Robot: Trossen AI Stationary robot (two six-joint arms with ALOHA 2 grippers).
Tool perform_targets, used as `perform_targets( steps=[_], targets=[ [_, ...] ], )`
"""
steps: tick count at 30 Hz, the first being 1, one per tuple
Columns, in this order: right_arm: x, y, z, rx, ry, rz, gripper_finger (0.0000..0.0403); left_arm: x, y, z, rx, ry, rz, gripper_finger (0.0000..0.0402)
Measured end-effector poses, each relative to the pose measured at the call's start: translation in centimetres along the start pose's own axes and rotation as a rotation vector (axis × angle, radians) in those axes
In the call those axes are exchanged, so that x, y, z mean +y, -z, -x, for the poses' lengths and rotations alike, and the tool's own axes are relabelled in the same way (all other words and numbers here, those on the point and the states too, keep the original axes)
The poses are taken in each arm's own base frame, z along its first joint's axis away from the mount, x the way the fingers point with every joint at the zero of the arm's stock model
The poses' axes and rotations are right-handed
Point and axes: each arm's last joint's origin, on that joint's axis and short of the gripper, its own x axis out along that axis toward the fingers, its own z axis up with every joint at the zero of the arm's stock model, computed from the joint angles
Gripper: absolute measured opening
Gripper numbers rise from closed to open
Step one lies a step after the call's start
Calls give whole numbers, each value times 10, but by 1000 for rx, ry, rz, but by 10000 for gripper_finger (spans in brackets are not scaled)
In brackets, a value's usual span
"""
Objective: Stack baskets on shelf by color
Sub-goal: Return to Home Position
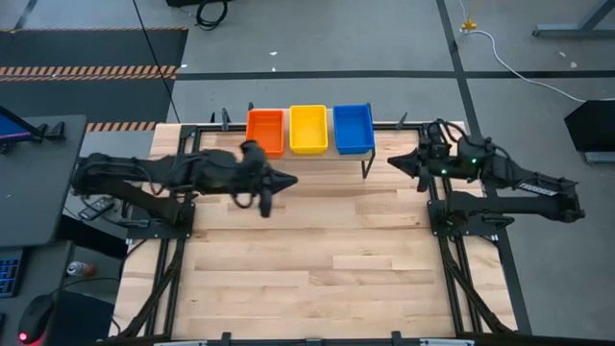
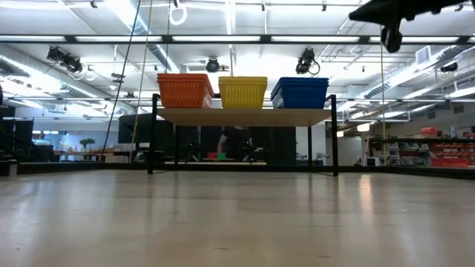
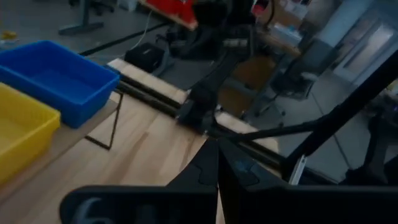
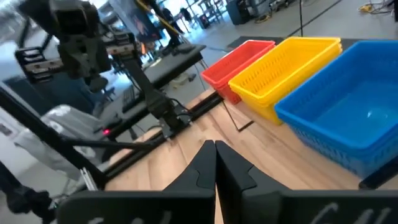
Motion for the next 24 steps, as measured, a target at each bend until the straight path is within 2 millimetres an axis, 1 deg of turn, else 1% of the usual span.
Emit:
perform_targets(
  steps=[5, 8, 12, 18, 21, 24],
  targets=[
    [-14, 22, -10, -34, -13, -22, 3, 33, 36, 29, -68, 17, 51, 1],
    [-22, 34, -16, -81, -6, -44, 3, 49, 55, 48, -127, 44, 74, 2],
    [-32, 47, -22, -176, -4, -68, 3, 69, 83, 69, -157, 66, 105, 1],
    [-43, 62, -24, -268, -6, -103, 3, 91, 106, 102, -187, 79, 116, 2],
    [-47, 66, -22, -279, -8, -122, 3, 99, 112, 120, -172, 71, 138, 2],
    [-48, 66, -19, -298, -9, -123, 3, 106, 116, 137, -173, 65, 144, 3]
  ],
)
